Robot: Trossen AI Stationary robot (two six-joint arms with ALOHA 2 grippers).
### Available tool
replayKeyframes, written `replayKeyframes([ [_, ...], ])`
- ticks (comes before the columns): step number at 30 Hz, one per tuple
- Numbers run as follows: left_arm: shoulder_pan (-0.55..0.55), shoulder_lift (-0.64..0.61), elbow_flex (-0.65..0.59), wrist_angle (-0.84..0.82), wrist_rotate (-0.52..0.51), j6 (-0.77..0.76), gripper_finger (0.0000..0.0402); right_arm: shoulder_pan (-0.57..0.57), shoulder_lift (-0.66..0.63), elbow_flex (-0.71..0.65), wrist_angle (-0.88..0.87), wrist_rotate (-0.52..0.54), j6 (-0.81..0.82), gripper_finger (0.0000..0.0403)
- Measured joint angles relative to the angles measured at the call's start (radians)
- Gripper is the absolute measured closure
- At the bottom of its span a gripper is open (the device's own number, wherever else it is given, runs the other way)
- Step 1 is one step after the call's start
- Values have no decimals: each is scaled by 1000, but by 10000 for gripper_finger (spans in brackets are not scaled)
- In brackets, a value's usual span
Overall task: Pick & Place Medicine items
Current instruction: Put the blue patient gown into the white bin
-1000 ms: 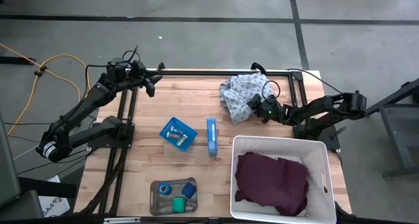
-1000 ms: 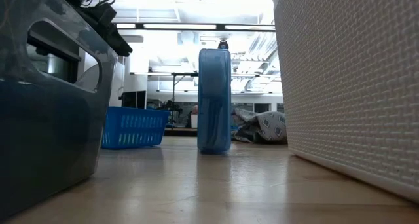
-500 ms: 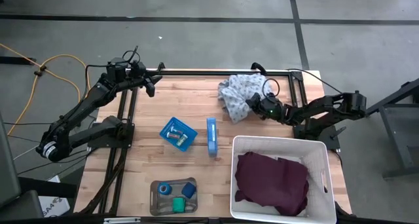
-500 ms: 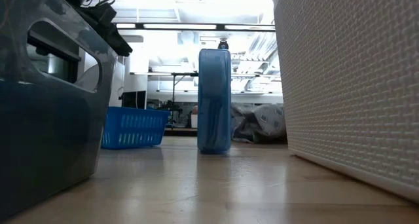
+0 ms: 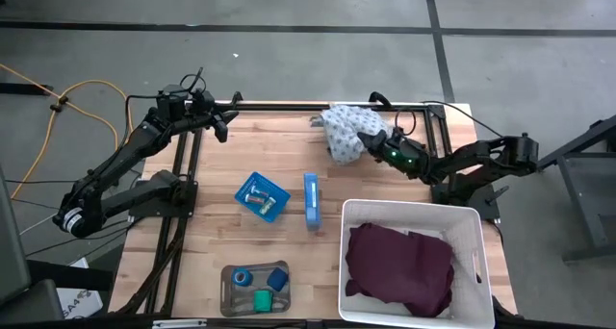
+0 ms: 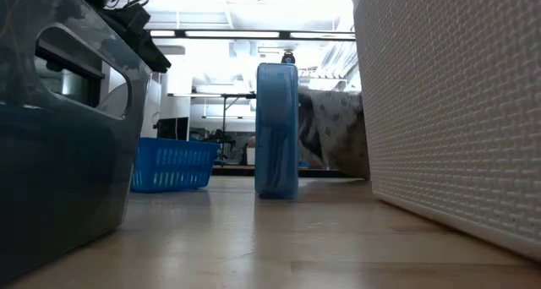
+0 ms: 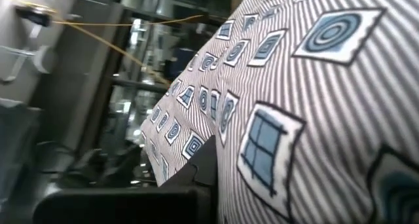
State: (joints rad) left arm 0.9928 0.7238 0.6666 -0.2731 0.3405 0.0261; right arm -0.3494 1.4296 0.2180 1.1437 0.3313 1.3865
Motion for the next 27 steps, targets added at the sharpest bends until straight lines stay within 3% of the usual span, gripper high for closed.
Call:
replayKeyframes([
  [7, 0, 0, 0, 0, 0, 0, 266, -38, 0, 5, 150, -113, -60, 359],
  [13, 0, 0, 0, 0, 0, 0, 266, -60, -13, 69, 159, -230, -123, 359],
  [21, 0, 0, 0, 0, 0, 0, 266, -78, -66, 167, 61, -318, -205, 359],
  [27, 0, 0, 0, 0, 0, 0, 266, -120, -167, 272, -171, -447, -258, 359],
])
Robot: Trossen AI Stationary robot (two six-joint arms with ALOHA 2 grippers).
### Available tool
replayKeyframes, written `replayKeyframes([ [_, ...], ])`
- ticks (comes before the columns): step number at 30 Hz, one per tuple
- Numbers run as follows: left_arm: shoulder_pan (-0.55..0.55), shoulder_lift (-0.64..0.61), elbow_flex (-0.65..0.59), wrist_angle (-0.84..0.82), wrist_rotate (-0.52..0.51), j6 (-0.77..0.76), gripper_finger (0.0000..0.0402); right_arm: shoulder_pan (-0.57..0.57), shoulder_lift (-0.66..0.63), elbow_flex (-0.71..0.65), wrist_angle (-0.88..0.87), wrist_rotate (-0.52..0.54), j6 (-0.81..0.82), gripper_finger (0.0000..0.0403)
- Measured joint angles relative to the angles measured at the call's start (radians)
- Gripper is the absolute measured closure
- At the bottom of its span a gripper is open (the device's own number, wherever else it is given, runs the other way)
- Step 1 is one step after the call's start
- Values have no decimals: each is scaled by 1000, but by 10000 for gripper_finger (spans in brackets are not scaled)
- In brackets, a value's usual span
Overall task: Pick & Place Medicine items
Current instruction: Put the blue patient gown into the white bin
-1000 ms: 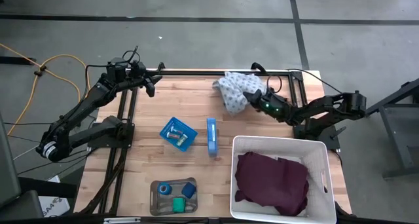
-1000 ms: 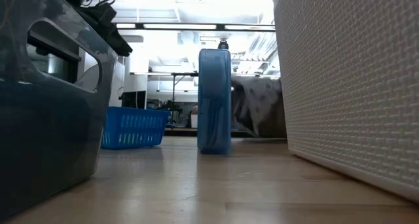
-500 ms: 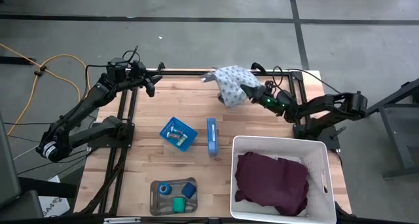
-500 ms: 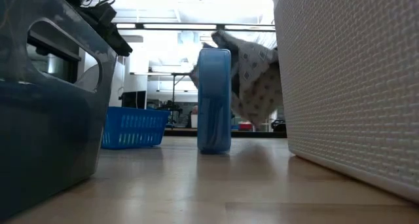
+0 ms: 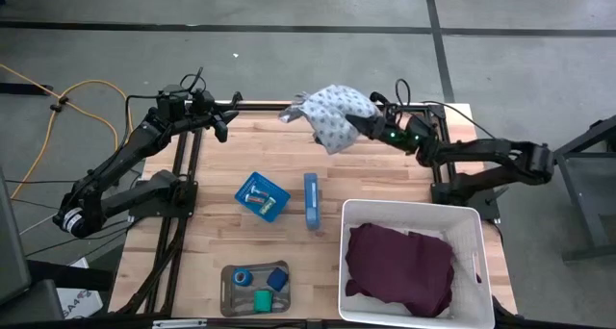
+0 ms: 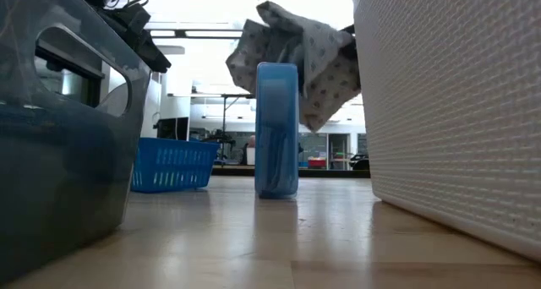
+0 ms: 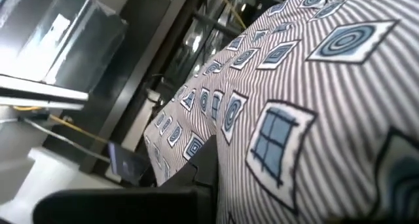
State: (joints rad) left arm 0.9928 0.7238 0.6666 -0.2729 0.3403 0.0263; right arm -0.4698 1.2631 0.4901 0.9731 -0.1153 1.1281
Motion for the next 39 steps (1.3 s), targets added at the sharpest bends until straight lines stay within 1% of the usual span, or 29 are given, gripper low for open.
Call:
replayKeyframes([
  [5, 0, 0, 0, 0, 0, 0, 266, -35, -79, 84, -227, -95, -10, 359],
  [8, 0, 0, 0, 0, 0, 0, 266, -37, -116, 106, -252, -124, -54, 359],
  [12, 0, 0, 0, 0, 0, 0, 266, -36, -182, 125, -259, -137, -79, 359],
  [19, 0, 0, 0, 0, 0, 0, 266, -33, -316, 156, -431, -157, -129, 359],
  [25, 0, 0, 0, 0, 0, 0, 266, 5, -430, 159, -560, -153, -132, 359],
  [29, 0, 0, 0, 0, 0, 0, 266, 44, -481, 159, -621, -153, -140, 359],
  [33, 0, 0, 0, 0, 0, 0, 266, 85, -512, 159, -625, -168, -163, 359],
  [35, 0, 0, 0, 0, 0, 0, 266, 103, -525, 159, -626, -195, -166, 359],
  [39, 0, 0, 0, 0, 0, 0, 266, 134, -551, 159, -626, -302, -189, 359],
])
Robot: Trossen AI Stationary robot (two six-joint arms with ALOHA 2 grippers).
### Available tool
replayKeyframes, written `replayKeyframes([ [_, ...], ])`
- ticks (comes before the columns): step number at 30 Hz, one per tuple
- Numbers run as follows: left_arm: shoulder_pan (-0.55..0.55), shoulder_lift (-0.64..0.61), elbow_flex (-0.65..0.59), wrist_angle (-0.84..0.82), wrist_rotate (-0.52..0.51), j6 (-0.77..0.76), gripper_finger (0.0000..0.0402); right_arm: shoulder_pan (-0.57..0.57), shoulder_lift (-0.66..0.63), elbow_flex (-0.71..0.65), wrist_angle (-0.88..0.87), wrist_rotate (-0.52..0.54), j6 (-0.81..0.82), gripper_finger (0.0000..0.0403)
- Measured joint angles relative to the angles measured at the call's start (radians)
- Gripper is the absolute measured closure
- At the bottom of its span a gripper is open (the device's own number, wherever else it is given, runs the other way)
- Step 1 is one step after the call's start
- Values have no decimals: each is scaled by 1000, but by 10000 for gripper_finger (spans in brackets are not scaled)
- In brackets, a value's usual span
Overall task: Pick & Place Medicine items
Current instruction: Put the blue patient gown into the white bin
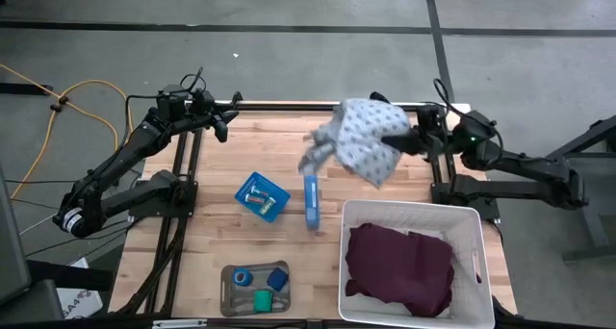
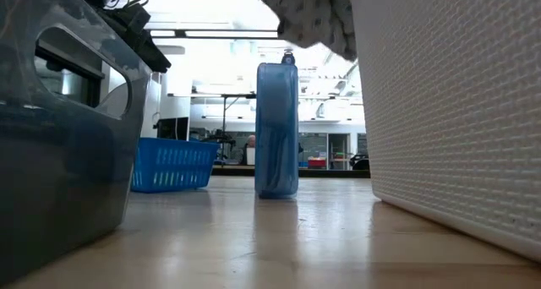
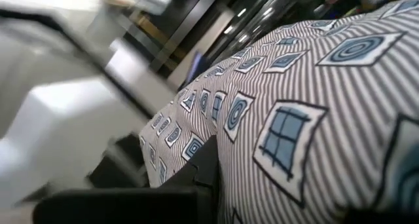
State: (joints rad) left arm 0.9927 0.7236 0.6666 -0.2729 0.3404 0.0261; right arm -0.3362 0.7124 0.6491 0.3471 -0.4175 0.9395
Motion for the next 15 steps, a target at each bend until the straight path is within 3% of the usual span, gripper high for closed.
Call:
replayKeyframes([
  [8, 0, 0, 0, 0, 0, 0, 266, 46, -41, 16, -26, -119, -5, 359],
  [15, 0, 0, 0, 0, 0, 0, 266, 81, -32, 214, -394, -132, -111, 359],
])
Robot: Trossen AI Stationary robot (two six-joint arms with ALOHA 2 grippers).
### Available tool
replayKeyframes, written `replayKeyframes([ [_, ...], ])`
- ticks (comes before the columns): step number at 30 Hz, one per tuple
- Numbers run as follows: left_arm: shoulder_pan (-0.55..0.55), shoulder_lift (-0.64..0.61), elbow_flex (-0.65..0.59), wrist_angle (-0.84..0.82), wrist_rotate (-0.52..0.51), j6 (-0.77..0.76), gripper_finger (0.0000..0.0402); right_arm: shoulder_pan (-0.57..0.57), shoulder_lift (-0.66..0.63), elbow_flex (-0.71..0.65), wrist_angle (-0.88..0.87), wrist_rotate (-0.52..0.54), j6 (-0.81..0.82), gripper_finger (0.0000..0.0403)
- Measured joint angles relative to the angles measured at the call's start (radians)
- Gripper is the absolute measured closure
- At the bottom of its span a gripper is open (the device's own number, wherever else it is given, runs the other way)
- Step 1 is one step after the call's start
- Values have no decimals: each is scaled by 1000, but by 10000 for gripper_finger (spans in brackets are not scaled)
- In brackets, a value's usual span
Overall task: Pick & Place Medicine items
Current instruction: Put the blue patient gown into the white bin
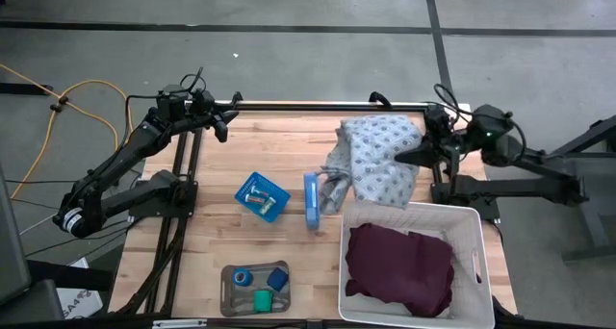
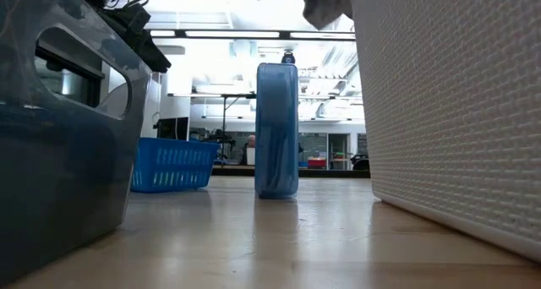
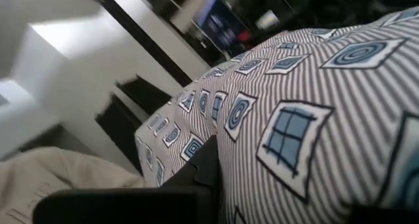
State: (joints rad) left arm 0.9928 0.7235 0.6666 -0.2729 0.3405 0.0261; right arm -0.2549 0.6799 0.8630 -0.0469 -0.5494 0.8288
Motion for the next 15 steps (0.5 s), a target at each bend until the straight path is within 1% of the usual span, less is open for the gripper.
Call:
replayKeyframes([
  [2, 0, 0, 0, 0, 0, 0, 266, 15, 0, 50, -96, 1, -21, 359],
  [6, 0, 0, 0, 0, 0, 0, 266, 55, 9, 118, -219, -1, -25, 359],
  [12, 0, 0, 0, 0, 0, 0, 266, 151, 12, 145, -233, 25, 37, 359],
  [15, 0, 0, 0, 0, 0, 0, 266, 212, 12, 146, -237, 27, 96, 359],
])
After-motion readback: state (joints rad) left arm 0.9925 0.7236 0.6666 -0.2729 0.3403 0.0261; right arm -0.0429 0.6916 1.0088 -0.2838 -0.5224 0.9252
